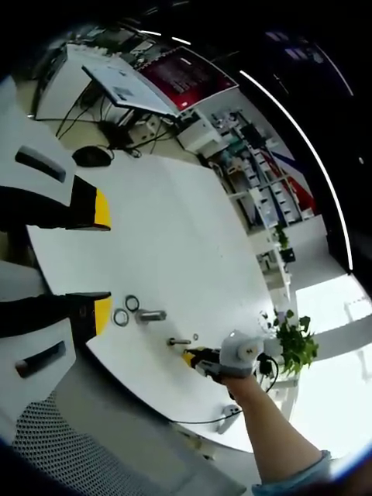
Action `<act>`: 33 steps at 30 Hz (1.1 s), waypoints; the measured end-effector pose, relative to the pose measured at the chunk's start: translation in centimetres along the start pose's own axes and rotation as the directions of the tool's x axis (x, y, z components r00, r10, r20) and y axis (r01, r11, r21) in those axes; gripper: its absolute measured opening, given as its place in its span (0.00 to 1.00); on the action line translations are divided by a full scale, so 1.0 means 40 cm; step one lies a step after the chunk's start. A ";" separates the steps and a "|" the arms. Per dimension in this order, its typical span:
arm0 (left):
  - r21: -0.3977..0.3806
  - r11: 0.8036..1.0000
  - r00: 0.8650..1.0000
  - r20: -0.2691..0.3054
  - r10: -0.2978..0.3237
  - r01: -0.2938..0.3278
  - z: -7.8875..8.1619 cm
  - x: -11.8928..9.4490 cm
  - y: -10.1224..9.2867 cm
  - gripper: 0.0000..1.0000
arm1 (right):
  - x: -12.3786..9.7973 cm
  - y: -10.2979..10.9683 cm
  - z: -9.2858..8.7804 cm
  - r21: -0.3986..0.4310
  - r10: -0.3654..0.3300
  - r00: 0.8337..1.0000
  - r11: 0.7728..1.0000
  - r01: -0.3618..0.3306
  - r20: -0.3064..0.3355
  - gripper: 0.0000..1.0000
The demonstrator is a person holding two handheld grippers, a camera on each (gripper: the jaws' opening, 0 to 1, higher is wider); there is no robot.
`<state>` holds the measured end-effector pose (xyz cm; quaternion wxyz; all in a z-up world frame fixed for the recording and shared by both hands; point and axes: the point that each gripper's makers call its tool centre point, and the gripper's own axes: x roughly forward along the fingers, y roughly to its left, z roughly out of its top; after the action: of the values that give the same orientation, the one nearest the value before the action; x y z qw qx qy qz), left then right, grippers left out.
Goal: Place the washer onto the threaded stud by aligning its center hole with the stud, sliding it down to the base, and recovering from edge contact or off-axis alignment until the washer reaches the visible bottom stop.
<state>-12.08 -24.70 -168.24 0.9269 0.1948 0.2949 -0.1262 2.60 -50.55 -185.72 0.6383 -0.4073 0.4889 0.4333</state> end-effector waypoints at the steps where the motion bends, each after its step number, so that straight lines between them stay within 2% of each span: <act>1: 0.003 1.000 1.000 -0.002 -0.002 0.002 -0.001 0.000 -0.001 0.29 | 0.000 0.000 0.001 0.005 -0.003 1.000 1.000 0.003 0.001 0.15; 13: 0.008 1.000 1.000 -0.008 -0.006 0.006 -0.003 0.001 -0.004 0.29 | -0.003 0.007 0.007 -0.002 -0.048 0.999 0.999 0.048 0.007 0.15; 15: 0.007 1.000 1.000 -0.009 -0.006 0.007 -0.004 0.002 -0.003 0.29 | -0.006 0.008 0.005 -0.001 -0.057 0.998 0.998 0.057 0.032 0.15; 18: 0.005 1.000 1.000 -0.010 -0.006 0.006 -0.004 0.001 -0.003 0.29 | -0.008 0.004 0.009 0.028 -0.083 0.989 0.996 0.081 0.123 0.15; 21: 0.007 1.000 1.000 -0.009 -0.006 0.006 -0.003 0.001 -0.003 0.29 | -0.014 0.006 0.007 -0.005 -0.125 0.969 0.992 0.129 0.212 0.15; 23: 0.006 1.000 1.000 -0.009 -0.007 0.007 -0.003 0.002 -0.003 0.29 | -0.015 0.008 0.005 -0.016 -0.141 0.962 0.989 0.149 0.232 0.15; 26: 0.008 1.000 1.000 -0.013 -0.009 0.009 -0.006 0.002 -0.004 0.29 | -0.014 0.005 0.007 -0.011 -0.145 0.960 0.988 0.152 0.239 0.14; 30: 0.010 1.000 1.000 -0.016 -0.010 0.010 -0.007 0.002 -0.004 0.29 | -0.017 0.002 0.002 0.094 -0.114 0.972 0.991 0.096 0.206 0.14; 31: 0.009 1.000 1.000 -0.016 -0.009 0.010 -0.008 0.002 -0.004 0.29 | -0.020 0.001 0.007 0.107 -0.110 0.971 0.990 0.089 0.213 0.14; 33: 0.008 1.000 1.000 -0.017 -0.009 0.009 -0.008 0.002 -0.003 0.29 | -0.036 -0.004 0.030 0.126 -0.111 0.958 0.989 0.079 0.265 0.13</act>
<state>-12.21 -24.68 -168.57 0.9231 0.1981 0.3031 -0.1297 2.87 -49.70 -184.07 0.7417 -0.3299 0.4006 0.4250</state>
